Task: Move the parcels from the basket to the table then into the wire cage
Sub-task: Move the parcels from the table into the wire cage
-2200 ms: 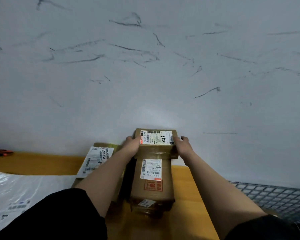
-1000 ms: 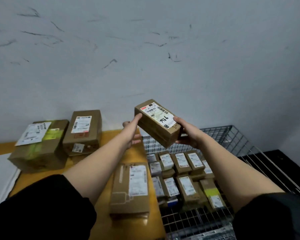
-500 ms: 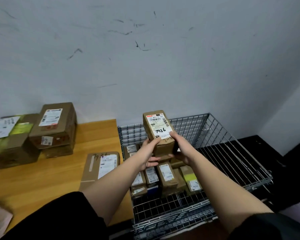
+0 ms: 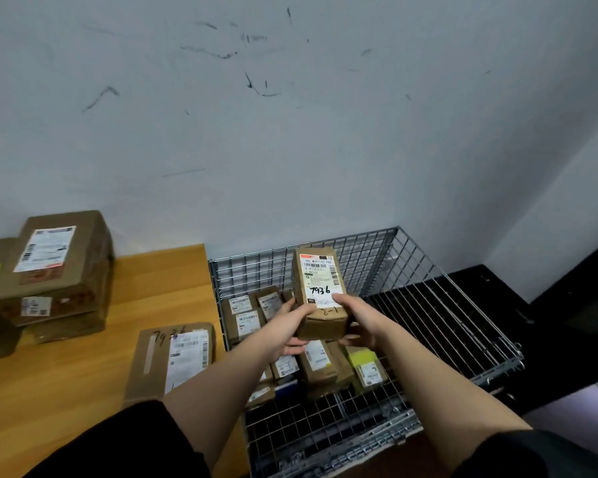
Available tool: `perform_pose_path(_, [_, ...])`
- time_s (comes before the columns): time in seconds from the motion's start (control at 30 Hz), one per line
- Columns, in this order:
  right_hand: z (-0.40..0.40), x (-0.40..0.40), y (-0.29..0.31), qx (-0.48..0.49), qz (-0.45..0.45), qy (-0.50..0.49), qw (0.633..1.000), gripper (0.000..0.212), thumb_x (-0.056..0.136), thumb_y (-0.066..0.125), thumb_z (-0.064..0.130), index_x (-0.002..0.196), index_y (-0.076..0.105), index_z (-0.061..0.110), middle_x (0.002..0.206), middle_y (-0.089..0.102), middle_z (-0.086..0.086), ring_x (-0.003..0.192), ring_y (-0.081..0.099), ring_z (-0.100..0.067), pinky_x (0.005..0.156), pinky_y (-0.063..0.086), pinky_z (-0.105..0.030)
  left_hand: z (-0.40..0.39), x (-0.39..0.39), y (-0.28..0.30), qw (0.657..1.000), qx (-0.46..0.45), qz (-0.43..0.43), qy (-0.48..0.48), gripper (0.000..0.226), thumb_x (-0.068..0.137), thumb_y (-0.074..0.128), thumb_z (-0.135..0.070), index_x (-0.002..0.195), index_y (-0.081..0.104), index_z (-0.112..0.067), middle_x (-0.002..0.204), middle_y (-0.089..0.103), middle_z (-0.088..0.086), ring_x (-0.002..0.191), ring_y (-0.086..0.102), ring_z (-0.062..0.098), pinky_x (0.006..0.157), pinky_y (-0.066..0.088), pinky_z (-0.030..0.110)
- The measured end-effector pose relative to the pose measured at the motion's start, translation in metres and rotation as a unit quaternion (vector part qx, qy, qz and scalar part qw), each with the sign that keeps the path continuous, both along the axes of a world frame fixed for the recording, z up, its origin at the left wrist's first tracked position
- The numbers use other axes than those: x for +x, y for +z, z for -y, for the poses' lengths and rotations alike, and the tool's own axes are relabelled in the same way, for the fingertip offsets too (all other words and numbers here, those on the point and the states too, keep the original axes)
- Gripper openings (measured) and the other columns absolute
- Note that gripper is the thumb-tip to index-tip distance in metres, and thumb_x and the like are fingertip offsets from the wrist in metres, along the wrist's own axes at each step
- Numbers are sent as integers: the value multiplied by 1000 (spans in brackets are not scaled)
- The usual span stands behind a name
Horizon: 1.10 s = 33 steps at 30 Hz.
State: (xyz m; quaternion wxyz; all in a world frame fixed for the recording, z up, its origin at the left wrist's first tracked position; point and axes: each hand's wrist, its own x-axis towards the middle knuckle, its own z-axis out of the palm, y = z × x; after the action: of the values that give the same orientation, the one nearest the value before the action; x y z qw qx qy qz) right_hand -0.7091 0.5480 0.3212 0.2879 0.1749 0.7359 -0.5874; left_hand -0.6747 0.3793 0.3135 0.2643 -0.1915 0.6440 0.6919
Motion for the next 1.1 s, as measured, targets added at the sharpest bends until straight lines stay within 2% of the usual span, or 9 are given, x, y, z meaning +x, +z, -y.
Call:
perform_pose_path(0.33, [-55,-66,-57,-5,41,68,997,65,85,63,55,137,36,26,123,60,-10,100,65,-26,65,58,-34,-50,-49,-43,996,-73,24,-49,59,94,44,-49,146,26,-29,126,57,6,91,62,20,70,49,29])
perform_pose_path(0.43, [-84,-97,-85,-12,49,91,995,67,88,62,52,140,30,26,125,59,-11,95,66,-25,61,58,-34,-83,-72,-65,986,-164,9,-21,55,93,37,-56,133,45,-19,126,57,7,101,57,22,81,44,31])
perform_pose_path(0.5, [-103,-117,-106,-21,65,97,993,70,87,64,50,142,29,24,127,58,-11,100,64,-26,71,59,-39,-101,-85,-79,973,-229,-12,17,45,96,36,-53,118,55,-18,121,61,5,103,59,22,89,48,36])
perform_pose_path(0.57, [-122,-136,-133,-13,76,113,991,81,84,67,51,147,25,22,134,54,-12,109,60,-29,87,56,-47,-118,-94,-89,948,-319,-18,1,38,99,36,-45,114,58,-18,118,64,4,101,60,24,89,49,35])
perform_pose_path(0.7, [-150,-154,-168,-7,102,120,988,81,91,59,47,151,15,17,146,40,-14,116,51,-29,85,50,-37,-139,-112,-108,855,-510,-54,-83,31,98,40,-33,121,54,-19,119,61,3,104,60,25,79,49,33])
perform_pose_path(0.83, [-172,-171,-222,-1,124,135,983,101,78,64,63,152,12,18,152,33,-12,133,40,-34,107,38,-48,-148,-132,-150,777,-609,-57,-147,32,95,41,-33,123,47,-19,123,56,5,106,58,26,81,49,36])
perform_pose_path(0.97, [-196,-188,-277,7,158,98,983,114,66,73,66,152,11,23,149,36,-11,127,46,-35,96,49,-53,-156,-152,-201,738,-646,-22,-196,41,95,41,-32,133,39,-17,130,49,7,117,51,27,87,44,38])
perform_pose_path(1.03, [-203,-191,-304,14,187,82,979,100,77,70,58,151,14,20,147,37,-11,123,49,-34,83,55,-46,-161,-158,-232,734,-645,1,-211,46,95,43,-31,137,35,-16,134,46,9,121,47,27,92,42,39])
perform_pose_path(1.1, [-210,-193,-336,23,195,83,977,91,81,69,53,148,20,17,142,42,-12,117,53,-31,86,54,-46,-165,-164,-262,734,-645,12,-213,48,94,45,-29,139,33,-15,136,45,9,123,45,27,95,40,39])
